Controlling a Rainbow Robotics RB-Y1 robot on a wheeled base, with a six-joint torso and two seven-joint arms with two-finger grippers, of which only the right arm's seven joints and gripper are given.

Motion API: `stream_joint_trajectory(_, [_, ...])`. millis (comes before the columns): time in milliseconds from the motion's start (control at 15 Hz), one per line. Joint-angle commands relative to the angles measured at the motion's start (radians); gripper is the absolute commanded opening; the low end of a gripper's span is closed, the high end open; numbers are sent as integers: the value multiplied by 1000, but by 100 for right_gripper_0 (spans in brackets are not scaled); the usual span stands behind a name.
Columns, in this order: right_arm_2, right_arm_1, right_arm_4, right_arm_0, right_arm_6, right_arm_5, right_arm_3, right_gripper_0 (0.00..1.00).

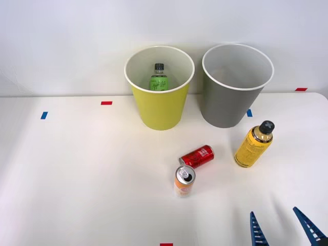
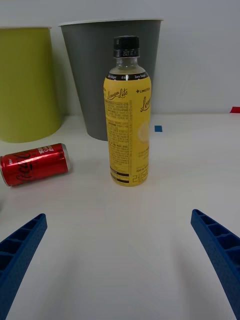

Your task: Put cans in the gray bin, plastic bottles in the light green bin

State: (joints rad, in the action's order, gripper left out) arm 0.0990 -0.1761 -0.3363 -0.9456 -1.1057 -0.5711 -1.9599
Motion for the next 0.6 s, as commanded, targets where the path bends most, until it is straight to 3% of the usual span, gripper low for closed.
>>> stream_joint_trajectory(67, [-1, 7, 0, -2, 0, 0, -1, 100])
stream_joint_trajectory(600, [-2, 7, 2, -4, -3, -1, -1, 100])
